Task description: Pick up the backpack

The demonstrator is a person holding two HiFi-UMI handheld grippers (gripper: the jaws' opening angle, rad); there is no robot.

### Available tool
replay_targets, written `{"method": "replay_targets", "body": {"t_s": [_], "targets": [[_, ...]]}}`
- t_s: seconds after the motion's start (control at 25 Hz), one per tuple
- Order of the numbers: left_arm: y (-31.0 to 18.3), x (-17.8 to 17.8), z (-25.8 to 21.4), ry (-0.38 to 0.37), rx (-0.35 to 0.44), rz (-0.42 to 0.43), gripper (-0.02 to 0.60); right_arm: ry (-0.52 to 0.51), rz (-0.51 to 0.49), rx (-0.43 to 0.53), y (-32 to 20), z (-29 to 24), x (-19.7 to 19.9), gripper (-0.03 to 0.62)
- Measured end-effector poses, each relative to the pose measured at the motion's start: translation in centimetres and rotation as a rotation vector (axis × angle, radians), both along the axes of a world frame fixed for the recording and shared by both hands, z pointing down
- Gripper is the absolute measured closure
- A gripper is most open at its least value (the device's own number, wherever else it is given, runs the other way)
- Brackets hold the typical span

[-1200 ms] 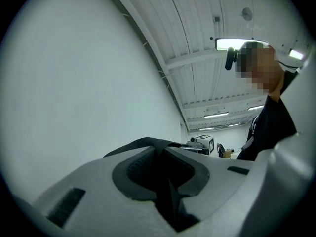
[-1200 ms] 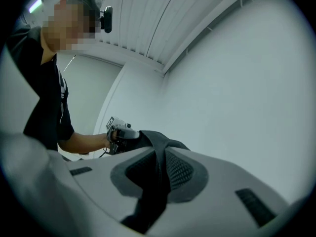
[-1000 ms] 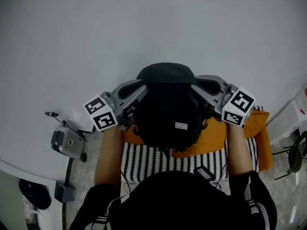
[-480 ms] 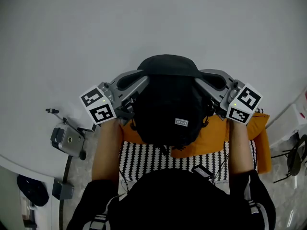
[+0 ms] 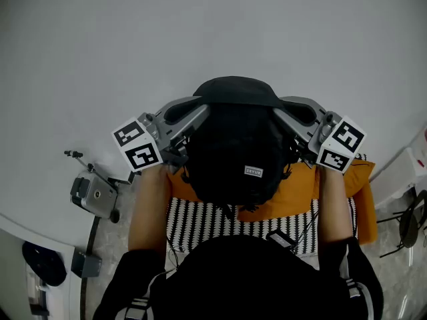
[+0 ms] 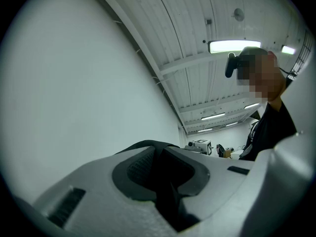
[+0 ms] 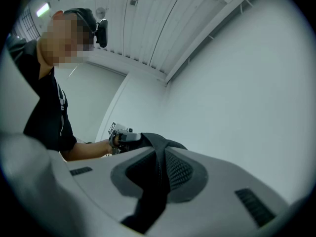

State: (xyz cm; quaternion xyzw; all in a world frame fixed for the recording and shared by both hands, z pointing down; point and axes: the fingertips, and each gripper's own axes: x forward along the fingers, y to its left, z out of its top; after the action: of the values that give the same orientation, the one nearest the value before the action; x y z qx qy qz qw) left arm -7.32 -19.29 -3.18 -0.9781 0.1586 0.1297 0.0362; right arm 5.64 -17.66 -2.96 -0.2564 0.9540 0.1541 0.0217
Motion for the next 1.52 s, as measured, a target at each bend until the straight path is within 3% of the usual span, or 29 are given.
{"method": "replay_targets", "body": {"t_s": [1.52], "targets": [[-0.5,-0.2,1.9,0.036,-0.064,0.010,0.515,0.008,-0.028,-0.063,-0.9,1.8,-0.2,0.542]]}}
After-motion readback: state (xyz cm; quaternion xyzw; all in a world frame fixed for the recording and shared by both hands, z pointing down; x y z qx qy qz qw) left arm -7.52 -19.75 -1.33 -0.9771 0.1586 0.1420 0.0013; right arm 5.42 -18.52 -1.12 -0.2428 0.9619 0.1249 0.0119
